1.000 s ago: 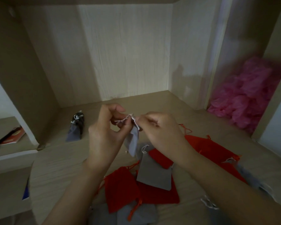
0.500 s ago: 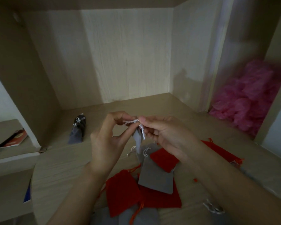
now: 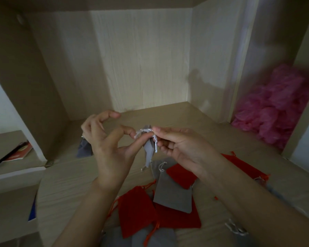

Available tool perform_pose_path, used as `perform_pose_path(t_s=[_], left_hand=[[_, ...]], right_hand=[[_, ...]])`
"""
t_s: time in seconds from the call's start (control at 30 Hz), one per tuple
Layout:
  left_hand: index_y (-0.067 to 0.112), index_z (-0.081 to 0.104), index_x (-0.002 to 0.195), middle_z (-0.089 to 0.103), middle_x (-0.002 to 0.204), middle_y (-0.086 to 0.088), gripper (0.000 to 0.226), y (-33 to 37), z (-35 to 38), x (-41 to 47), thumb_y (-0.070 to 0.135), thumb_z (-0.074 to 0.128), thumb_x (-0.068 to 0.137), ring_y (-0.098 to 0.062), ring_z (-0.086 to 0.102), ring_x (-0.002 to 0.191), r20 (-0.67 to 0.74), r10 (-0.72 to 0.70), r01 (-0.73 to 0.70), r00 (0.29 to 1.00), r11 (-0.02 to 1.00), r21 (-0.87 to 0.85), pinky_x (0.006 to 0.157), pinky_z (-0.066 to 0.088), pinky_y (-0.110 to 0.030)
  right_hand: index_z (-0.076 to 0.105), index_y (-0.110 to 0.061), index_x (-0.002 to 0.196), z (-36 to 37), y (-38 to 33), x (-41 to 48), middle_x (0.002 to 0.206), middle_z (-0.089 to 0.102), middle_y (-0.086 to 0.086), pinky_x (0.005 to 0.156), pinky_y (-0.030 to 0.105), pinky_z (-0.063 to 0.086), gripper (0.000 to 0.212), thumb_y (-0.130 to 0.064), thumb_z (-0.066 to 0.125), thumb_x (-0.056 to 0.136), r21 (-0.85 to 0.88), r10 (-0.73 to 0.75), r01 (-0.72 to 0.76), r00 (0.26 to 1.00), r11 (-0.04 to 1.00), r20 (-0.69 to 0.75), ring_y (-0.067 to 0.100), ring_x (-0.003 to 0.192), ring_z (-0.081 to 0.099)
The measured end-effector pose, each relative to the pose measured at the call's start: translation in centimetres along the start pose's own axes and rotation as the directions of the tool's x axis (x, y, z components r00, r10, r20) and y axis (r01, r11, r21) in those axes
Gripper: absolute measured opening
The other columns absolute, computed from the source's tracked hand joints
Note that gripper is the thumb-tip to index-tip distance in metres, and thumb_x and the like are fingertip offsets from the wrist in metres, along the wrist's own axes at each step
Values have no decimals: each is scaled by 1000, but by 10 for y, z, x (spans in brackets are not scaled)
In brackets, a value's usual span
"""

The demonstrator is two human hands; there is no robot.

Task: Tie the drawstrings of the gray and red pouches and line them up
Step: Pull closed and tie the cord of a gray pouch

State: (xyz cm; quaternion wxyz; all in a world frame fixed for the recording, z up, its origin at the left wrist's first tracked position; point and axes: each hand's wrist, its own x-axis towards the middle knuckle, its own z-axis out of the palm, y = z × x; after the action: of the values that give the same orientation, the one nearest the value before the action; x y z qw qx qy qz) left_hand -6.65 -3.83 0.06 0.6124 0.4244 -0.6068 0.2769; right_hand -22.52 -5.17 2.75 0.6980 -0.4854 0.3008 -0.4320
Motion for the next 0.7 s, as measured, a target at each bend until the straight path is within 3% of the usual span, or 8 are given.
perform_pose_path(t_s=[0.1,0.27,0.4,0.47,0.63,0.7], left_hand=[[15,74,72,53,106,-5,30,-1,2,0,45,72,76,-25,39,104,43,11,-11,999,1000,-15,88,32,-31],[24,68,87,54,104,-4,17,1,4,-1,38,71,78,-23,47,102,82,4,8,997,990,-144,85,38,-35],[26,71,86,61,94,8,13,5,3,-1,37,67,82,-1,55,92,147,-67,100,987,969,-228,76,41,-53],[21,71,85,65,88,11,14,6,3,-1,34,67,81,8,55,88,202,-74,125,977,959,-254,74,40,-55],[22,67,83,63,89,24,13,7,1,-2,31,73,76,6,60,84,193,-112,168,975,938,-302,73,44,-54],[22,65,83,63,92,22,17,6,1,-1,33,74,74,1,61,87,183,-143,193,973,936,-296,76,45,-55]], right_hand=[[72,-13,67,0,0,0,61,65,-3,58,13,46,10,-22,71,63,-15,-7,7,1000,1000,1,3,55,57],[73,-14,67,-1,1,1,62,65,-3,57,12,46,11,-24,71,63,-31,-12,12,1000,999,4,3,56,57],[72,-11,72,-1,1,1,62,65,-3,57,13,46,14,-23,71,64,-24,-1,0,1000,1000,-5,4,56,57],[71,-9,76,-1,2,1,61,65,-3,57,13,45,17,-22,71,64,-21,6,-6,1000,1000,-5,4,56,56],[71,-9,74,-1,0,1,61,64,-3,57,13,44,16,-21,70,64,-7,12,-12,1000,1000,6,4,55,55],[72,-10,72,-1,0,0,61,64,-2,56,13,45,15,-21,71,62,-3,11,-11,1000,1000,11,4,55,56]])
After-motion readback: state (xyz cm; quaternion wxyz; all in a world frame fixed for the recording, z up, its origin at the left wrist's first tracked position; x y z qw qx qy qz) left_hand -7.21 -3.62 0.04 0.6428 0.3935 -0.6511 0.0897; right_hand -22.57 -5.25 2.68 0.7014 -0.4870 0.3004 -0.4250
